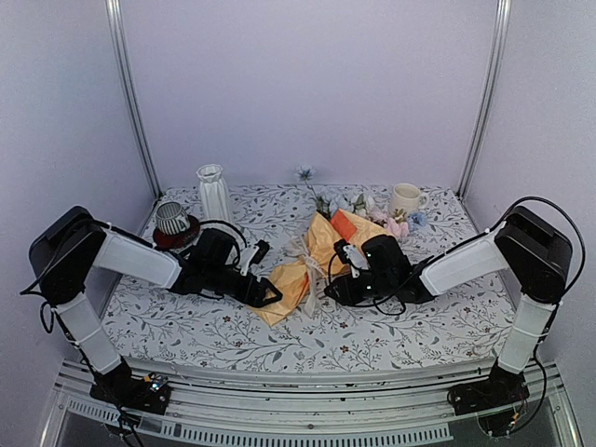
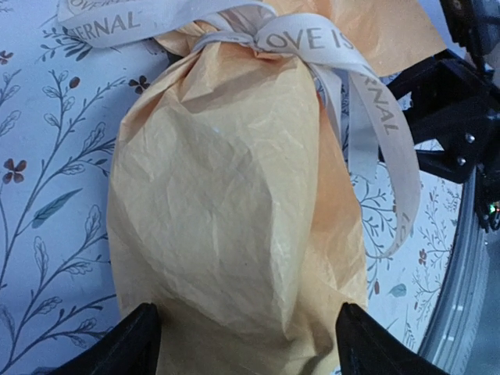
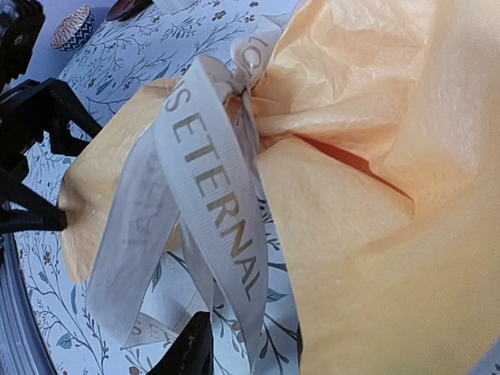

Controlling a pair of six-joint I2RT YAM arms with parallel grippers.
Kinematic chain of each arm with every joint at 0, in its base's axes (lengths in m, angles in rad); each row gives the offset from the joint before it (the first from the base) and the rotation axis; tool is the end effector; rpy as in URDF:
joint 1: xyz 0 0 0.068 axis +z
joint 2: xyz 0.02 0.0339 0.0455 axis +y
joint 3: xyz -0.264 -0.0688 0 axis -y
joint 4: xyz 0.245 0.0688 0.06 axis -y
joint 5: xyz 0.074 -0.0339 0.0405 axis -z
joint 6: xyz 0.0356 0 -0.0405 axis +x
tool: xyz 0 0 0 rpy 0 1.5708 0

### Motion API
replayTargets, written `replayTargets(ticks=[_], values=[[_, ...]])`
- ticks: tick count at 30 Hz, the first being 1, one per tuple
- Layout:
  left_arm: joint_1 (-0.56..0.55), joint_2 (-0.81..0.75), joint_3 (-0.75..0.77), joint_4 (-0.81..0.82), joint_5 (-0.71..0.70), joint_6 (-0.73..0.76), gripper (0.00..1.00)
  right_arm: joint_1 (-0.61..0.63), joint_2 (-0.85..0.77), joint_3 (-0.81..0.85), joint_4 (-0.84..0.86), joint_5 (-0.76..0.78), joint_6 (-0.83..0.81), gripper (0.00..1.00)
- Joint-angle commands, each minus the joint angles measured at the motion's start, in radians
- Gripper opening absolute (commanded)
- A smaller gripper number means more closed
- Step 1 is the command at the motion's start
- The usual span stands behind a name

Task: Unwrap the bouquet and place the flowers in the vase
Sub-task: Untie the ribbon from the tied bouquet.

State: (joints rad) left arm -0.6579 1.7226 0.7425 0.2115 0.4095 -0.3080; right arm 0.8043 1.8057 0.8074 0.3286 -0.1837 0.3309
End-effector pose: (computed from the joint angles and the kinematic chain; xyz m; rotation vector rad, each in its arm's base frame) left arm 0.2468 -0.2086 0.1303 0.6395 2.3772 -0.9339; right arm 0.2381 0.2567 0.1292 -0.6541 2.2644 0.7952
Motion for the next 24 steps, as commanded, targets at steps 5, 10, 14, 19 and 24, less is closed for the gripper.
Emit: replayTargets(ticks=[5,10,14,19,24], values=[[-0.058,0.008,-0.027,-0.003,-0.008,-0.019,0.79,0.013,0.017,0.028,-0.047,0.045,0.009,0.11],[-0.103,-0.014,-0.047,-0.003,-0.007,-0.046,0.78,0.013,-0.07,-0.047,-0.06,0.092,0.026,0.03],[-0.147,-0.056,-0.068,-0.008,-0.011,-0.073,0.78,0.012,-0.164,-0.137,-0.066,0.142,0.055,0.03],[-0.177,-0.146,-0.075,-0.071,-0.063,-0.074,0.79,0.012,-0.298,-0.233,-0.082,0.223,0.1,0.03],[-0.16,-0.263,-0.049,-0.178,-0.191,-0.034,0.81,0.012,-0.4,-0.274,-0.122,0.322,0.126,0.03]])
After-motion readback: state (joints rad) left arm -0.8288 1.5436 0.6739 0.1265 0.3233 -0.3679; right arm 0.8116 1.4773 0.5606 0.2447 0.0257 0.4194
